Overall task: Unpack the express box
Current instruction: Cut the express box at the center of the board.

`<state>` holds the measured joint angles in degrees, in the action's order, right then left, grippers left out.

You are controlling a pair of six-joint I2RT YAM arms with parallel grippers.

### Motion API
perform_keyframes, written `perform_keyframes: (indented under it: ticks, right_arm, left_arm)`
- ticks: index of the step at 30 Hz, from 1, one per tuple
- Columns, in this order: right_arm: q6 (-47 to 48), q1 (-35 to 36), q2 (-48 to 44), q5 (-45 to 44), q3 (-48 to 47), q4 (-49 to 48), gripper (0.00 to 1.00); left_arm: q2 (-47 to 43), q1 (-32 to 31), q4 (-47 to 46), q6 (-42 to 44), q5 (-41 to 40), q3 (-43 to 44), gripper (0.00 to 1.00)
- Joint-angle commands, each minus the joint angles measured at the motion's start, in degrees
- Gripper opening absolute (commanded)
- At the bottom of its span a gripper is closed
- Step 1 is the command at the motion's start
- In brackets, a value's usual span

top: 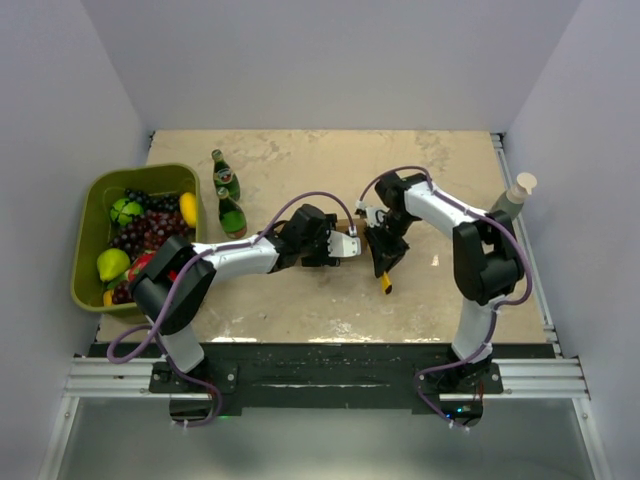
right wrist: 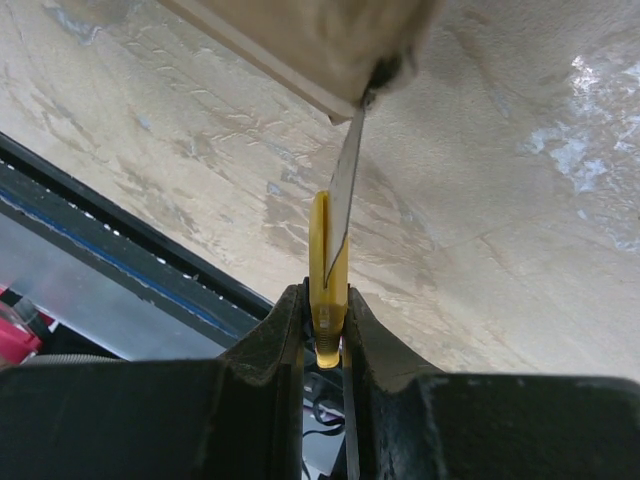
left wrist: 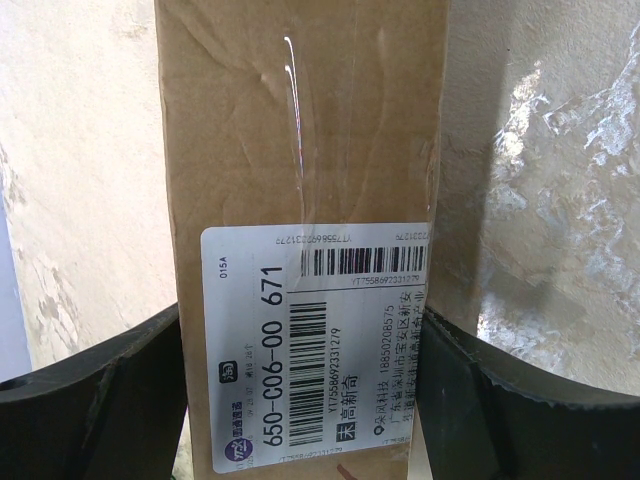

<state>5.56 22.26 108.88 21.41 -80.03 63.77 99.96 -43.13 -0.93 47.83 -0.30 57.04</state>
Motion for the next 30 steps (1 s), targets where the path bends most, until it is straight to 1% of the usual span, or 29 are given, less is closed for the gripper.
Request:
perform_keyframes:
  ticks: [1,7,9,16,17,18,22,23,25,26,29,30]
  right_arm:
    - [1.56,2.26,1.86,1.09,-1.18,3.2,0.0]
    - [1.82,2.44,2.39,2.32,-1.36,3.38,0.0]
    - [1.91,2.44,2.65,2.85,-1.36,3.47,0.0]
    - [2.08,2.26,3.0,5.22,-1.53,3.64,0.0]
    - [2.08,2.35,3.09,5.4,-1.53,3.56,0.0]
    - [2.08,2.35,3.09,5.4,-1.53,3.56,0.0]
    - [2.35,2.35,2.83,6.1,-1.71,3.82,0.0]
    - [2.35,2.44,2.65,6.45,-1.8,3.99,0.0]
    - [2.26,2.26,1.08,7.5,-1.71,3.74,0.0]
    - [2.26,2.26,0.46,8.03,-1.62,3.73,0.0]
    - [2.35,2.26,-1.21,8.73,-1.53,3.73,0.0]
    - [2.52,2.26,-1.56,9.09,-1.53,3.82,0.0]
  left_arm:
    - [-0.21,0.77,-1.18,-1.78,-1.37,-0.7,0.0]
    - [-0.82,1.12,-1.88,-3.44,-1.46,-1.66,0.0]
    - [-0.73,1.82,-1.8,-5.46,-1.11,-1.14,0.0]
    - [-1.17,3.84,0.84,-8.72,4.51,0.53,0.0]
    - [-1.43,4.2,0.84,-10.11,5.73,0.71,0.0]
    - [-1.44,4.9,2.93,-10.48,6.88,0.88,0.0]
    - [-1.96,7.18,3.21,-13.99,12.67,0.97,0.0]
    - [-1.96,7.71,4.35,-14.26,17.3,1.32,0.0]
    - [-1.7,8.94,4.8,-16.35,20.41,1.5,0.0]
    - [-1.0,9.47,5.67,-16.8,24.77,1.93,0.0]
    - [1.1,10.7,7.95,-18.74,28.93,3.69,0.0]
    - [1.46,10.96,8.13,-18.83,29.21,3.78,0.0]
